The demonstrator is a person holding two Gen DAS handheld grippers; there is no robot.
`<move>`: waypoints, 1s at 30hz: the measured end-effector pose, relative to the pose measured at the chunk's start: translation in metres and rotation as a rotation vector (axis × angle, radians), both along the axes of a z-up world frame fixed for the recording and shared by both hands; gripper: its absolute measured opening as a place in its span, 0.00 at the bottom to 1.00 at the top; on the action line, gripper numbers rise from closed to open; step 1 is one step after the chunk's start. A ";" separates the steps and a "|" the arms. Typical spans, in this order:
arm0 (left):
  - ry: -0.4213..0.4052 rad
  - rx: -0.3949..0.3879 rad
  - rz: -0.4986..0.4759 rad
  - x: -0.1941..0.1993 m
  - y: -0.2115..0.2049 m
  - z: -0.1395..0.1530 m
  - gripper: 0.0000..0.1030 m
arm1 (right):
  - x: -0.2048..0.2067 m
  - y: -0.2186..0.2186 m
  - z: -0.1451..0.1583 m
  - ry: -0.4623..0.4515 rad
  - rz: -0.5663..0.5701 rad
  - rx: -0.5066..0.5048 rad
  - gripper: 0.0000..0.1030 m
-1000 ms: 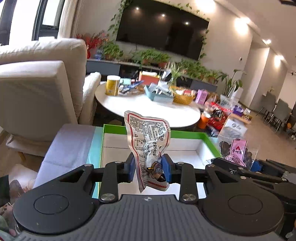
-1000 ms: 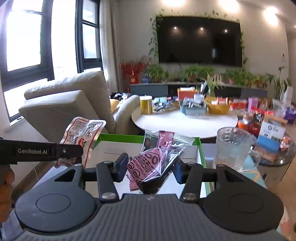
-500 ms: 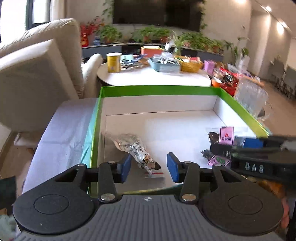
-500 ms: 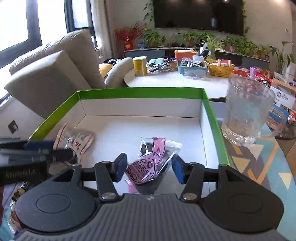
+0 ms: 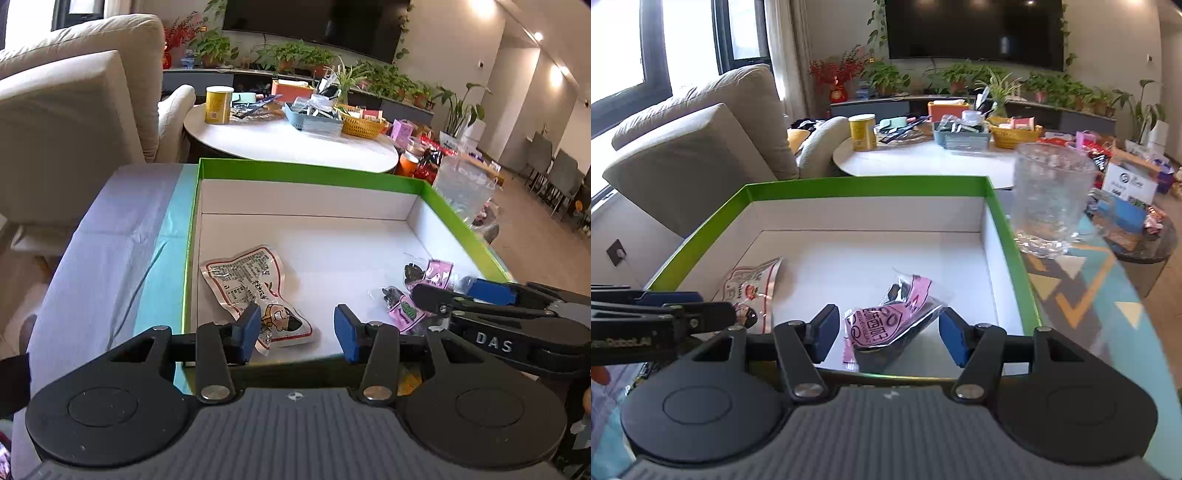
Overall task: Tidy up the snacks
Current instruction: 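Lift both snack bags into the green box and open both grippers, then grasp the black-and-gold snack bag with the left gripper while the right grasps a long white bar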
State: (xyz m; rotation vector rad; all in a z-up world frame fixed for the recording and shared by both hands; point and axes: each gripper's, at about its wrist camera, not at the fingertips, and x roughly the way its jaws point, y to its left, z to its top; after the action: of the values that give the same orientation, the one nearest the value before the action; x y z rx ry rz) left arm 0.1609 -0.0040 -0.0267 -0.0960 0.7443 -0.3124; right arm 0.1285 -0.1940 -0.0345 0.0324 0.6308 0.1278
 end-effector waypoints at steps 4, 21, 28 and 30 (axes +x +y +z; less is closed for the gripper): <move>-0.011 -0.024 0.024 -0.016 0.011 0.011 0.40 | -0.026 -0.003 0.018 -0.161 -0.025 -0.049 0.49; -0.023 0.017 0.069 -0.106 0.068 0.011 0.42 | -0.125 0.002 0.023 -0.325 -0.030 -0.047 0.49; -0.021 0.070 0.019 -0.123 0.063 -0.002 0.42 | -0.143 0.015 0.017 -0.294 0.073 -0.050 0.49; -0.026 0.094 0.004 -0.121 0.057 -0.006 0.42 | -0.143 0.019 0.014 -0.283 0.073 -0.052 0.49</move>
State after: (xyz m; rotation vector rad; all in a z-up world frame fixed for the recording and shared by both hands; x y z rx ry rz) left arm 0.0402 0.0529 -0.0327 -0.0048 0.7320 -0.2738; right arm -0.0146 -0.1755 -0.0202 -0.0585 0.3526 0.1830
